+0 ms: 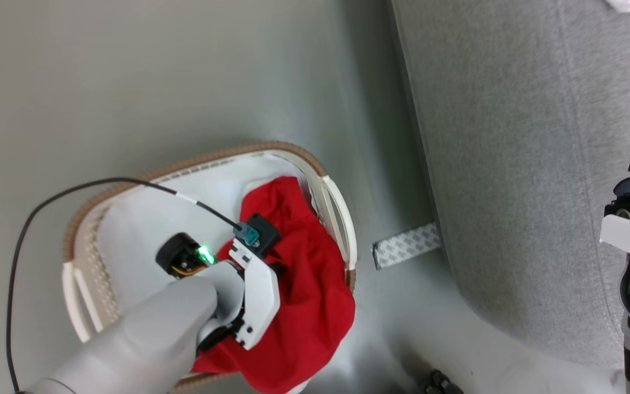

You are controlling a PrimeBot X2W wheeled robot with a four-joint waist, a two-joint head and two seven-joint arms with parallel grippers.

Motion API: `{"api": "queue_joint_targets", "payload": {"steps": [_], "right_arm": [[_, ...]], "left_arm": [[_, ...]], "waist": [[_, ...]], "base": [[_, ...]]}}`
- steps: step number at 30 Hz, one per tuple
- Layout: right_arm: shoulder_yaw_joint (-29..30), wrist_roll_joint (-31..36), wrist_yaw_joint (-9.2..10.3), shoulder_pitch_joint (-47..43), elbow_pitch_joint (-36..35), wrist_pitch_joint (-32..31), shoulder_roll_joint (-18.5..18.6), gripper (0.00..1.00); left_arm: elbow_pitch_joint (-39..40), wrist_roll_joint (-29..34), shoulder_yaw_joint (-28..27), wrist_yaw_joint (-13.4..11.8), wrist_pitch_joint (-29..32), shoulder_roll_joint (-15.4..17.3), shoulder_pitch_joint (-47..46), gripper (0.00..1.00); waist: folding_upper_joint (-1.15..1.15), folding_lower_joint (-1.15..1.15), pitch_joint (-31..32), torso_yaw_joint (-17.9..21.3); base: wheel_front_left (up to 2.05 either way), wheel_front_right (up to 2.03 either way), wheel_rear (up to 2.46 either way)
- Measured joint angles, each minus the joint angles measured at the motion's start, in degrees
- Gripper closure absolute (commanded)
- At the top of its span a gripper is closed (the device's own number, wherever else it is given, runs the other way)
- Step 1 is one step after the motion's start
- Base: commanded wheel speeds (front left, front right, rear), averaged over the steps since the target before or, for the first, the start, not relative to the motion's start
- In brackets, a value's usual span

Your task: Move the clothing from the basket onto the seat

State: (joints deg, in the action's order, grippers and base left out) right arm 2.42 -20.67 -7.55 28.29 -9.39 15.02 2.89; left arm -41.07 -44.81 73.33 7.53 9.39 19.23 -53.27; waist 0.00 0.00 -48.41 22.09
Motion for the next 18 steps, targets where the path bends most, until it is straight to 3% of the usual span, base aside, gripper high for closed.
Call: {"api": "queue_joint_targets", "payload": {"steps": [18], "right_arm": [[3.08, 6.11, 0.00, -5.30, 3.97, 0.00, -0.08, 0.00]], "left_arm": [[-1.11, -7.33, 0.02, 0.00, -14.24, -4.76, 5.81, 1.00]], "waist": [[0.00, -0.01, 17.29, -6.17]], "base": [[0.00, 0.00, 0.00]]}}
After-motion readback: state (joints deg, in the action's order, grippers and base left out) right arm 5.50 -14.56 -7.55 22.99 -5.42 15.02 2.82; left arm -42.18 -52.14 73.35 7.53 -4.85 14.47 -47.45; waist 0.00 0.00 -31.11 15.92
